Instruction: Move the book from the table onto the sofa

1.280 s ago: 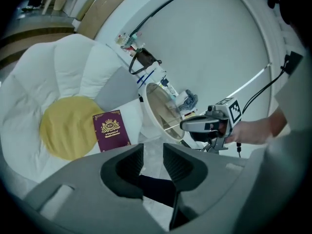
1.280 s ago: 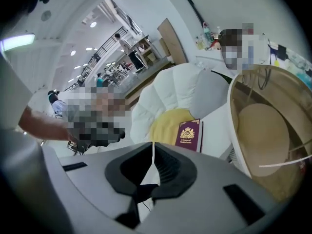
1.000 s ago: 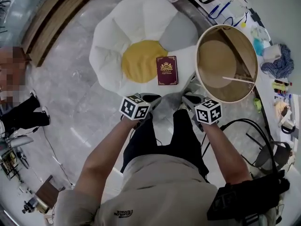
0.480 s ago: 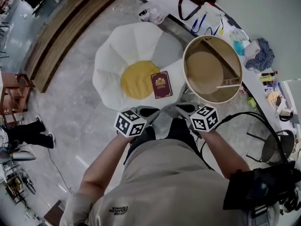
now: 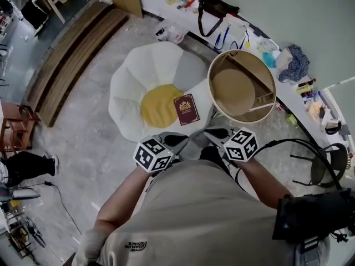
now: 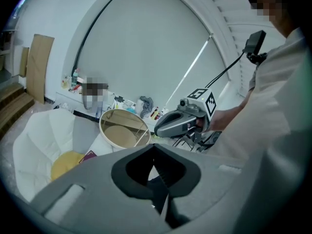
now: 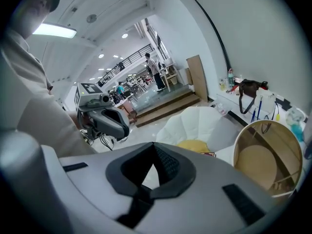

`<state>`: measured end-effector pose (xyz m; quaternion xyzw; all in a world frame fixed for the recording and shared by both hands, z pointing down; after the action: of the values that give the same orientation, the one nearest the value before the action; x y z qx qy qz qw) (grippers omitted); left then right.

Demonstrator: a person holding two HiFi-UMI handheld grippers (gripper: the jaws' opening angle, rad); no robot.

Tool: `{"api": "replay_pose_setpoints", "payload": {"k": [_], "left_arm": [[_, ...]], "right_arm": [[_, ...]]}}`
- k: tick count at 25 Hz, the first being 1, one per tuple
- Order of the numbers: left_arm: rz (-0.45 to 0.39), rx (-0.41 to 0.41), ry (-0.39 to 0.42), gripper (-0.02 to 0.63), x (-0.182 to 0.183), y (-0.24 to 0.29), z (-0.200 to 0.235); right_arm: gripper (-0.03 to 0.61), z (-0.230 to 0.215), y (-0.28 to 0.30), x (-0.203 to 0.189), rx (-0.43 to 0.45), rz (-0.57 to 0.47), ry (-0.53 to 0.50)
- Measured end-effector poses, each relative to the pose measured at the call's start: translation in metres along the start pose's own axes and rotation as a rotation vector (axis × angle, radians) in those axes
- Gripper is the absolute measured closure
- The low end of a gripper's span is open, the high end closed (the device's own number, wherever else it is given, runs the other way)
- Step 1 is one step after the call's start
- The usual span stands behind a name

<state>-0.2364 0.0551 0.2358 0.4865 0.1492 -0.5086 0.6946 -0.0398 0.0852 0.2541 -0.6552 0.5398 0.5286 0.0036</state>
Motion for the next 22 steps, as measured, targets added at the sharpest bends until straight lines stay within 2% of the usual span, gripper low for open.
{"api": "replay_pose_setpoints", "payload": {"k": [12, 22], "left_arm": [[-0.016, -0.018, 0.032, 0.606, -0.016, -0.029, 0.002], [-0.032, -0.012, 0.008, 0.606, -0.045, -0.062, 0.010]], "right_arm": [[0.566, 0.046, 0.008, -0.006, -0.035, -0.011, -0.024], [0.566, 0.079, 0.026, -0.016, -0.052, -0.018, -0.014]]}}
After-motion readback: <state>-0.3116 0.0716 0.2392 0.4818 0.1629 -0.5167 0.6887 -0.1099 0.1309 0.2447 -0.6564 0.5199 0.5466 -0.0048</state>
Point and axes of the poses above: the fingertips, and each gripper's own axes: y forward along the fingers, z to its left, x out of its top, the point moved 9 cm from there along -y, backward along the fingers
